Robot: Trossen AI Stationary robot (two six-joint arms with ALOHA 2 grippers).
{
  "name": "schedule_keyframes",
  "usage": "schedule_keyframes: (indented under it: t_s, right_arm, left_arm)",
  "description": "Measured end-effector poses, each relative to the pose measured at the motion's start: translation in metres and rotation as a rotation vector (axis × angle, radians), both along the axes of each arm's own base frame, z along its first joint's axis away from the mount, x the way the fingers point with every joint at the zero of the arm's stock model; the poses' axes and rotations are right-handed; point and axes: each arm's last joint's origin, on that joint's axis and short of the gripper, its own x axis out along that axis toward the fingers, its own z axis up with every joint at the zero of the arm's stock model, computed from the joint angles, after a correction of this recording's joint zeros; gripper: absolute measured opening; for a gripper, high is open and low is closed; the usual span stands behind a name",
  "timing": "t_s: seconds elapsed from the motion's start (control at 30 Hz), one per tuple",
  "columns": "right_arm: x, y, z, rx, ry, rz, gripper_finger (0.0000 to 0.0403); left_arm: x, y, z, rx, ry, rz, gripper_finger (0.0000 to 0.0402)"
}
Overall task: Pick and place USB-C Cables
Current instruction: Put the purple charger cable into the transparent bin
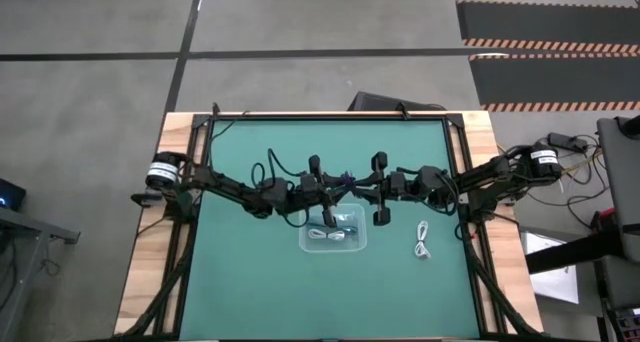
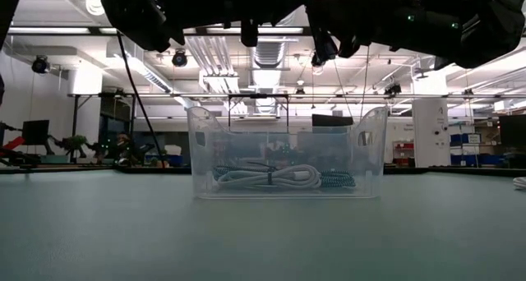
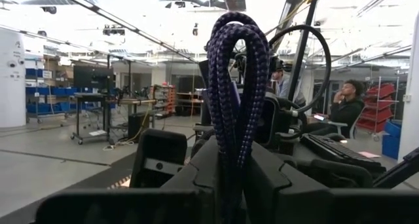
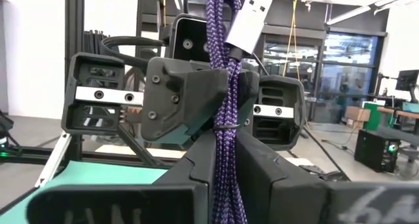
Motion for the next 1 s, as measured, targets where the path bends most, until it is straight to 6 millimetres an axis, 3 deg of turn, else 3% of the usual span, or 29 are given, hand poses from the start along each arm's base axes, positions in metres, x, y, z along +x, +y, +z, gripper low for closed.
schedule_keyframes:
  t_s: [0.6,1.0]
  right_arm:
    - [-0.001,-0.001,0.002,0.043,0.004,-0.014,0.0153]
    - [-0.016,-0.001,0.021,0.057,0.058,-0.015,0.0160]
  left_arm:
    - [0.000,-0.001,-0.001,-0.002,0.014,-0.011,0.0026]
    - [0.000,-0.001,0.000,-0.002,0.021,-0.009,0.0026]
